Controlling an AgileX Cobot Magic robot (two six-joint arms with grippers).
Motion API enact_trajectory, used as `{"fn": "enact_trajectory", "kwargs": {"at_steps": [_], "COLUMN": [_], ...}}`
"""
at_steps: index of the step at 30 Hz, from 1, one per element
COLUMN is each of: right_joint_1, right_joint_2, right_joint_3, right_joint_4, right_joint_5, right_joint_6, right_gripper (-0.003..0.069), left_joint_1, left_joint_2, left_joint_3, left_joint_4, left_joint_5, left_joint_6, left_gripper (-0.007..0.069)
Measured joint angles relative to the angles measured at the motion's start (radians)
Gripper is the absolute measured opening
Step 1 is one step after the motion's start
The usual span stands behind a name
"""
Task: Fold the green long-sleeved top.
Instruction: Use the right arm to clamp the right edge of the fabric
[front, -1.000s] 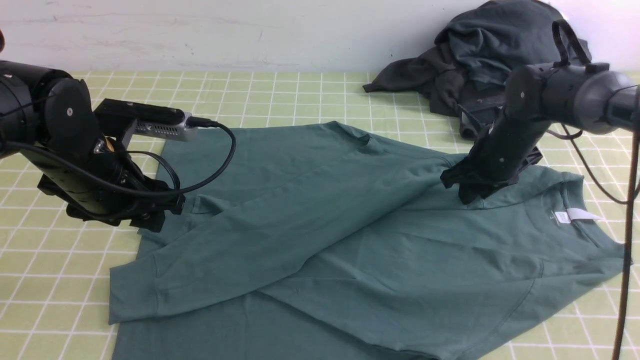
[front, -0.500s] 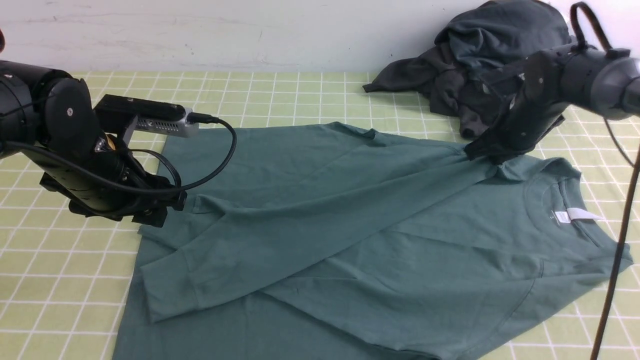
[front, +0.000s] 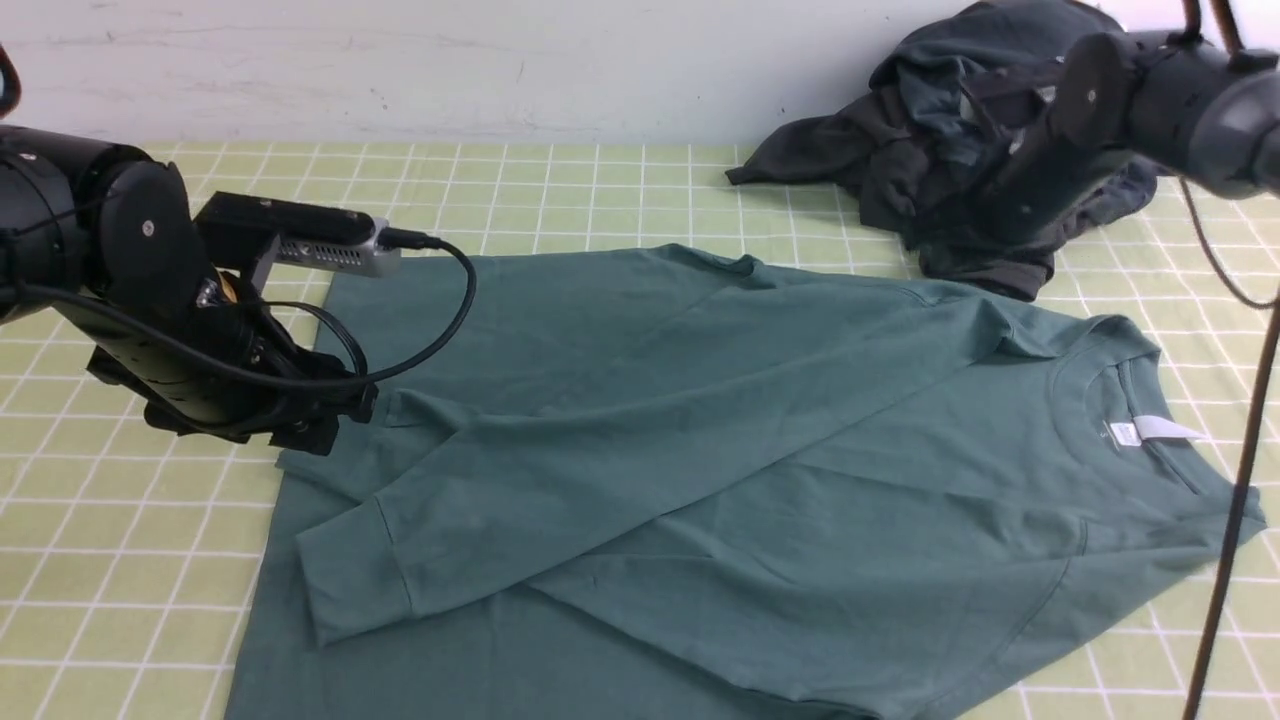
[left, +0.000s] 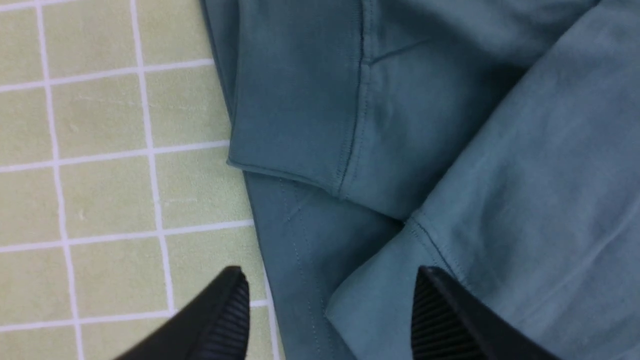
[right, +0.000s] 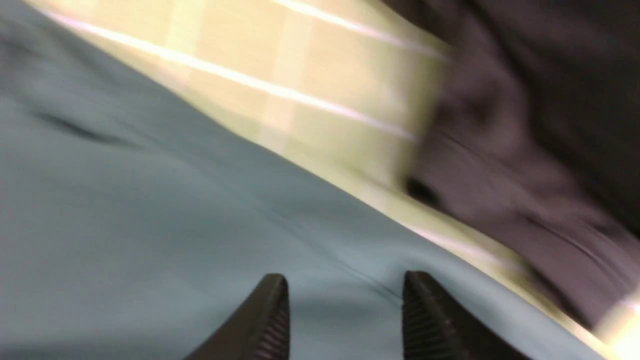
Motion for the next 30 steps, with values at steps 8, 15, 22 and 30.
{"fn": "enact_trajectory", "kwargs": {"at_steps": [8,15,22,30], "right_joint_1": [0.128,0.145,0.098,0.085], "right_joint_2": [0.107,0.201,0.191,-0.130], "right_joint_3": [-0.002,-0.015,-0.030,-0.011], "right_joint_4": [0.211,0.230,0.229,0.215], "right_joint_5": [-0.153,-0.401,-0.443,0.057], "right_joint_6": [-0.262,-0.354,-0.182,-0.199], "right_gripper": [0.0202,0.0010,0.0052,0.0113], "left_joint_1": [0.000,-0.030,-0.209,-0.312], "left_joint_2": [0.009,-0.031,-0.258,-0.321], "left_joint_3": [0.000,0.000,0.001,0.182], "left_joint_4": [-0.005,-0.058,-0.068,0.005], "left_joint_5": [0.000,0.028,0.128,0.445], "left_joint_6": [0.000,0.050,0.135,0.297], "left_gripper": [0.0409,0.0409,0.0409,0.0409]}}
